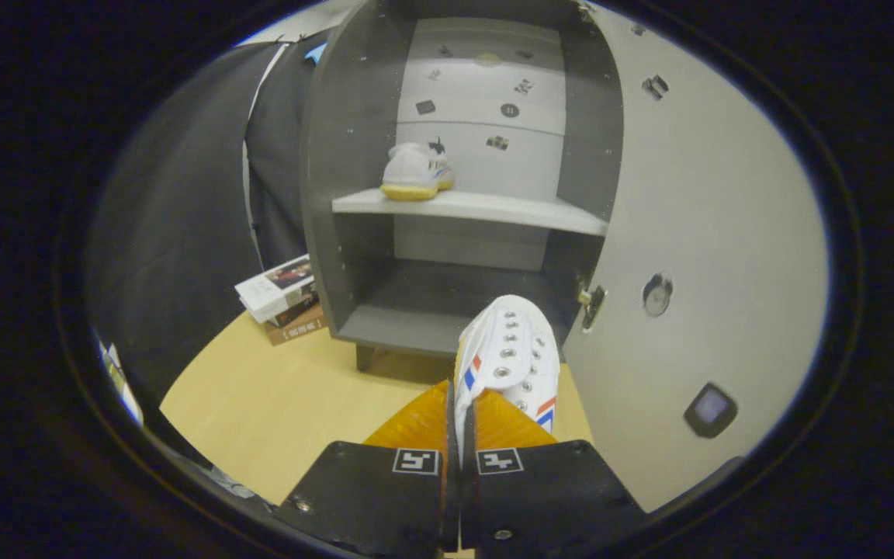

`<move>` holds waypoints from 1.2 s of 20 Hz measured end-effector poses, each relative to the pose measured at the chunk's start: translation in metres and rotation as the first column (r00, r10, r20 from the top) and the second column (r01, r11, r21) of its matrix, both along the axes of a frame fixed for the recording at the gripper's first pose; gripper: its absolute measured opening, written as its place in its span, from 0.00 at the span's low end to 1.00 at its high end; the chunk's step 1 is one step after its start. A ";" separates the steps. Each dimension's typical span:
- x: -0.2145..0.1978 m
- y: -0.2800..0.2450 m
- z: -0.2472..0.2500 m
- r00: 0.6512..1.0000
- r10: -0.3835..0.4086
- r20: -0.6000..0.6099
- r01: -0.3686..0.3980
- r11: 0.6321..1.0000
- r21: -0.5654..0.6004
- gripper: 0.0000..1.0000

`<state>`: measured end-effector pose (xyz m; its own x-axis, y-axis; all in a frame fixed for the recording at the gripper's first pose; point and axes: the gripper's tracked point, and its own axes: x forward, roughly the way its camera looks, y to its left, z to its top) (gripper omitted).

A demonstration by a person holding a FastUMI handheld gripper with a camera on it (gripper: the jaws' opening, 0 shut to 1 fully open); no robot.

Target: Open the shoe cabinet door, grab the shoes and put them into the shoe cabinet, then close the shoe cabinet door.

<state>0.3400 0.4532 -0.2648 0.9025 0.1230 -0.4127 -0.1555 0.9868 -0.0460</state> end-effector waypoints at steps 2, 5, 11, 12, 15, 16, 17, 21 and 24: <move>0.012 -0.005 0.036 0.999 0.004 0.041 -0.002 1.000 -0.028 0.05; 0.042 -0.005 0.079 0.995 0.010 0.098 -0.004 0.998 -0.060 0.05; 0.113 0.006 0.129 0.990 0.034 0.135 -0.026 0.998 -0.062 0.04; 0.130 0.011 0.135 0.990 0.042 0.137 -0.033 0.997 -0.065 0.04; 0.175 0.014 0.147 0.990 0.040 0.137 -0.032 0.998 -0.058 0.04; 0.191 0.012 0.148 0.991 0.034 0.126 -0.026 0.998 -0.065 0.05; 0.205 0.011 0.148 0.992 0.032 0.119 -0.023 0.997 -0.072 0.04; 0.251 0.008 0.133 0.997 0.023 0.070 -0.018 0.998 -0.061 0.04; 0.261 0.010 0.122 0.998 0.030 0.047 -0.028 0.998 -0.052 0.04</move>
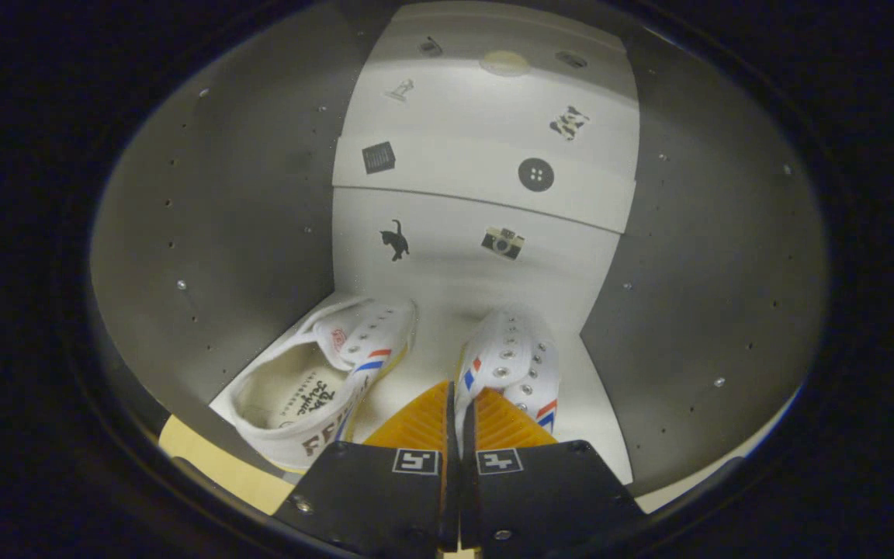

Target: Open the shoe cabinet door, grab the shoes and put them into the shoe cabinet, then close the shoe cabinet door.

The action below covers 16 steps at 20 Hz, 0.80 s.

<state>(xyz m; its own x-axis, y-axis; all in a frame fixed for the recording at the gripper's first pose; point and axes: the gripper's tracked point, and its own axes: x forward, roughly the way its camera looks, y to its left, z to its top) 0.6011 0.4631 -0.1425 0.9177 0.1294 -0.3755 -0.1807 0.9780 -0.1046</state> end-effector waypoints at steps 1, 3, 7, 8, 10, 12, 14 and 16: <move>0.001 0.002 -0.001 1.000 0.000 -0.005 0.000 1.000 0.012 0.04; 0.002 0.005 -0.003 1.000 0.003 -0.013 -0.003 1.000 0.014 0.05; 0.000 0.005 -0.004 1.000 -0.009 -0.016 0.009 1.000 0.000 0.13; -0.003 0.005 -0.003 1.000 -0.013 -0.016 0.013 1.000 0.001 0.16; -0.005 0.002 0.005 0.999 -0.027 0.020 0.028 1.000 -0.014 0.43; -0.013 0.003 0.020 0.997 -0.034 0.066 0.036 0.999 -0.034 0.62; -0.022 0.005 0.029 0.995 -0.039 0.094 0.041 0.999 -0.022 0.73; -0.031 0.007 0.036 0.993 -0.045 0.111 0.046 0.999 -0.008 0.84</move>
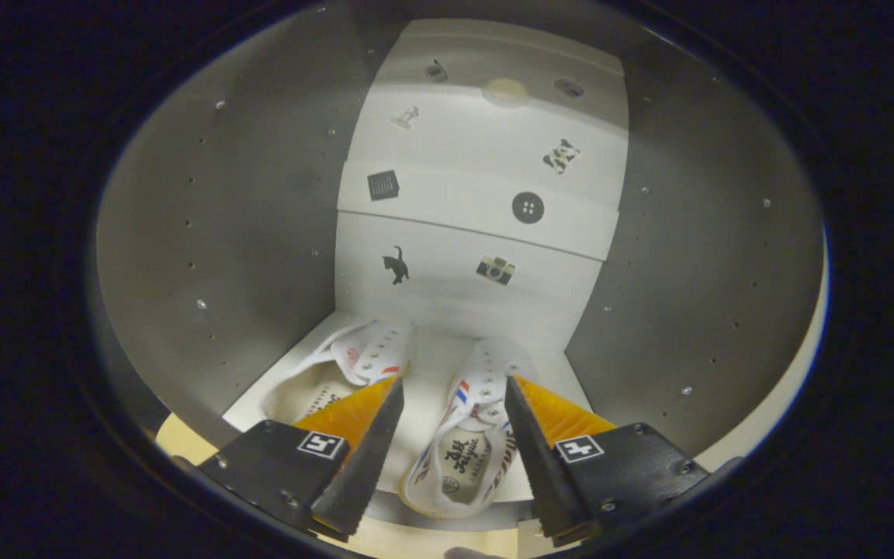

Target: Open the shoe cabinet door, grab the shoes and put them into the shoe cabinet, then close the shoe cabinet door.

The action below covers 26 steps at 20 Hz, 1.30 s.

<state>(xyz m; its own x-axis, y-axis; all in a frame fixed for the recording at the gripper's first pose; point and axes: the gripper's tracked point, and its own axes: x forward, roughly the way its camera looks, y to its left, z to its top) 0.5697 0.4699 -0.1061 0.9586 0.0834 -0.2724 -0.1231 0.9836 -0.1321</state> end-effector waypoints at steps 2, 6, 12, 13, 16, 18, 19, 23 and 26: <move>-0.011 0.002 0.006 1.000 -0.003 0.011 0.002 1.000 0.012 0.86; -0.044 0.004 0.022 0.999 -0.003 0.048 0.001 1.000 0.030 0.86; -0.137 0.008 0.051 0.992 0.025 0.127 -0.031 0.999 0.045 0.89; -0.156 0.007 0.055 0.989 0.031 0.144 -0.037 0.998 0.041 0.92; -0.215 0.002 0.059 0.985 0.040 0.169 -0.050 0.997 0.058 1.00; -0.254 -0.008 0.060 0.983 0.045 0.179 -0.058 0.996 0.069 1.00; -0.274 -0.015 0.062 0.982 0.042 0.187 -0.055 0.996 0.067 1.00; -0.353 -0.041 0.074 0.970 0.055 0.236 -0.073 0.995 0.068 1.00; -0.401 -0.072 0.084 0.964 0.052 0.261 -0.086 0.989 0.121 1.00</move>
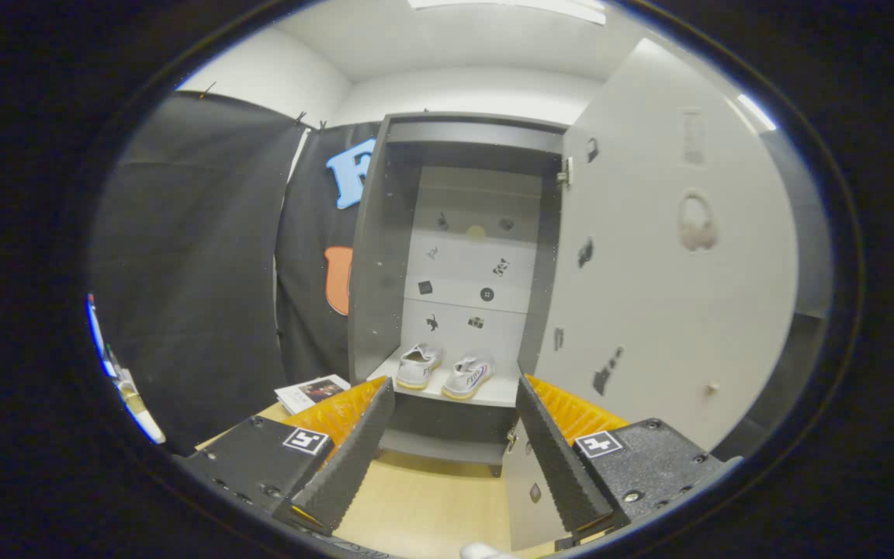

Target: Open the shoe cabinet door, grab the shoes and put them into the shoe cabinet, then close the shoe cabinet door.

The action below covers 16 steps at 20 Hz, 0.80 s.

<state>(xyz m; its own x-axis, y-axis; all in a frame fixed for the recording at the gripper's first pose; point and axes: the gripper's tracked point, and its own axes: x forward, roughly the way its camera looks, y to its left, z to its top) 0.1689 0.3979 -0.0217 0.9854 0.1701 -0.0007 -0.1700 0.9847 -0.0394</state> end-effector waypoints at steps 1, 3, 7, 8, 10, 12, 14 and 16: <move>-0.013 -0.015 0.002 1.000 -0.006 0.006 0.006 1.000 0.019 1.00; -0.038 -0.047 0.000 1.000 -0.013 0.013 0.012 0.999 0.040 1.00; -0.085 -0.115 -0.008 1.000 -0.024 0.010 0.024 0.999 0.046 1.00; -0.093 -0.135 -0.010 0.999 -0.034 0.008 0.033 0.998 0.055 1.00; -0.101 -0.177 -0.014 0.998 -0.064 0.008 0.063 0.996 0.066 1.00; -0.101 -0.220 -0.021 0.995 -0.104 -0.001 0.104 0.992 0.072 1.00; -0.097 -0.254 -0.028 0.990 -0.142 -0.015 0.142 0.987 0.074 1.00; -0.079 -0.271 -0.035 0.988 -0.151 -0.023 0.153 0.985 0.075 1.00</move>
